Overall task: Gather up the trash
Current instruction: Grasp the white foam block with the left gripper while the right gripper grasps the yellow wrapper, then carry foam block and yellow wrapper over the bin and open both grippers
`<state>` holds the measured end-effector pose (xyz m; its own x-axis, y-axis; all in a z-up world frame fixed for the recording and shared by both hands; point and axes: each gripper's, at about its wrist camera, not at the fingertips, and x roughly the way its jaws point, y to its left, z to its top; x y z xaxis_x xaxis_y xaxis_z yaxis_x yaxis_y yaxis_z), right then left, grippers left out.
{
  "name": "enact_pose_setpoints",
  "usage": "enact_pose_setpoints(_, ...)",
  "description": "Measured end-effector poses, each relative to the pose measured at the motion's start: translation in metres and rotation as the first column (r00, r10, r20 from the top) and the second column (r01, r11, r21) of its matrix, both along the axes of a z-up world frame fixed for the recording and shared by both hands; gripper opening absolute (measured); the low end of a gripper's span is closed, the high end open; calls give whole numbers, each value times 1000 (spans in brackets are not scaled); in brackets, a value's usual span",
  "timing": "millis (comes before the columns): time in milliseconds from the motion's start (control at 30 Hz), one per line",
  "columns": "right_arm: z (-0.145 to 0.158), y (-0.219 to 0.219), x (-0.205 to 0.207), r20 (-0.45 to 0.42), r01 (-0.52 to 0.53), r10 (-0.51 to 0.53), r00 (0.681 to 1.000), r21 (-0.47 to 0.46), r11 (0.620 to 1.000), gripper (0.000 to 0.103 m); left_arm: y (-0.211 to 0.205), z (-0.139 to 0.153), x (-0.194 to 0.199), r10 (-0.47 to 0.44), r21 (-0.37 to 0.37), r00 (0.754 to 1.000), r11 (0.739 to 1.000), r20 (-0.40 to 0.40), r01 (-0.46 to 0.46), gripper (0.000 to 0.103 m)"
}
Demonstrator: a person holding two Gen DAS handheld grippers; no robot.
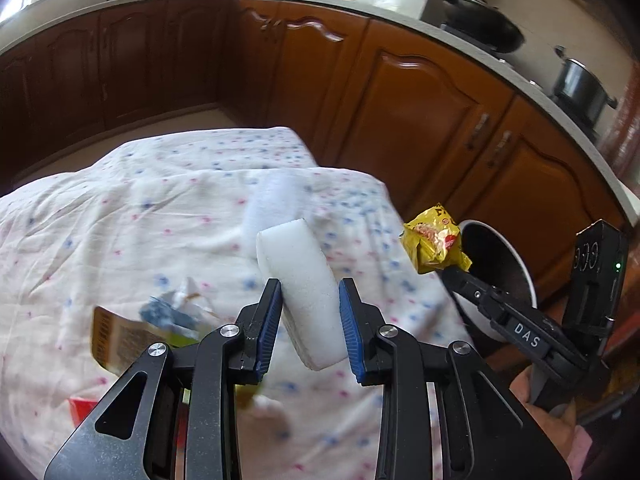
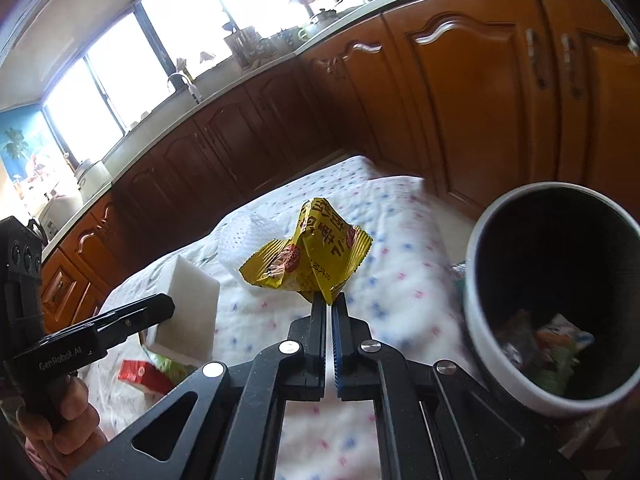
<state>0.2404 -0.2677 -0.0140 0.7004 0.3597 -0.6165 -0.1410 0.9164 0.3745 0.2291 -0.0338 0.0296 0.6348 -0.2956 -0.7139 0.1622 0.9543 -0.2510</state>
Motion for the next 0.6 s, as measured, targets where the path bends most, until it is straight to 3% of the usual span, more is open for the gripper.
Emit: enact_pose_setpoints(600, 11, -103, -72, 23, 201, -201, 979, -24, 979, 3, -112, 5, -32, -232, 4, 973, 973, 8, 232, 28)
